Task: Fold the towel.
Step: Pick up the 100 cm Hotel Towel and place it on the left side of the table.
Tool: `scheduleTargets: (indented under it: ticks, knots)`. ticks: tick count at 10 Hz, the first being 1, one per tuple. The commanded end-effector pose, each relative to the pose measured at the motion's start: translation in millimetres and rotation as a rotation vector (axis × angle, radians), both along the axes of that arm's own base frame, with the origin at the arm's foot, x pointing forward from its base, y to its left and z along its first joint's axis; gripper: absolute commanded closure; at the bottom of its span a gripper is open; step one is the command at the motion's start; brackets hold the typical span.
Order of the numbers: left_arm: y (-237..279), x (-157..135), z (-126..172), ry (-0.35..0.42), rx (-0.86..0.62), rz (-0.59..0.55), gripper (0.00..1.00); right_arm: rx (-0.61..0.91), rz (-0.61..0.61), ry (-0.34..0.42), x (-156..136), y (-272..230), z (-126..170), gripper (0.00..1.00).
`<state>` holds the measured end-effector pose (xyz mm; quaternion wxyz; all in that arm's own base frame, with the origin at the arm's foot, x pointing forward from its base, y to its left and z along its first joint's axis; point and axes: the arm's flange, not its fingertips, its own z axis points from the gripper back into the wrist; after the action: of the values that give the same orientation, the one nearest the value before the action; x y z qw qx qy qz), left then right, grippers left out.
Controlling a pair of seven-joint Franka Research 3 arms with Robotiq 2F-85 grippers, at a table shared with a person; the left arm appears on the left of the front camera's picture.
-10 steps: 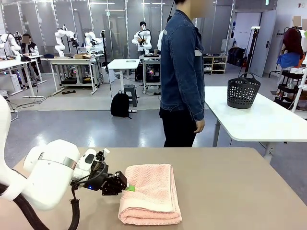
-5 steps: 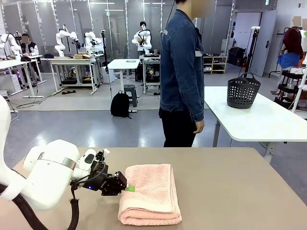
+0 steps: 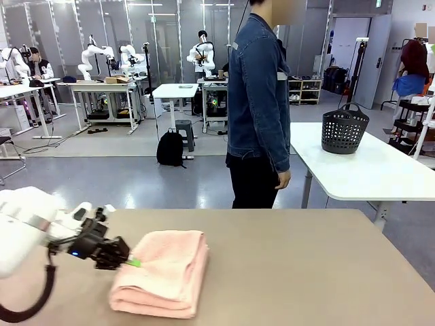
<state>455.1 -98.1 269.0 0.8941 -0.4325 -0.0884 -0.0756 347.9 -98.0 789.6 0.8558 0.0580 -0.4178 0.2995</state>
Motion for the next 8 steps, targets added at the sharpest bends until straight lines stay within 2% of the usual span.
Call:
scheduleTargets:
  ticks: [1,4,8]
  knots:
    - [58,1,18,0.010,0.014,-0.011,0.87,-0.009,0.000,0.007,-1,1,-1,0.00]
    - [159,3,29,0.020,0.037,0.048,0.87,-0.009,0.000,0.007,-1,1,-1,0.00]
    - [237,-6,30,0.004,0.137,0.055,0.87,-0.009,0.000,0.007,-1,1,-1,0.00]
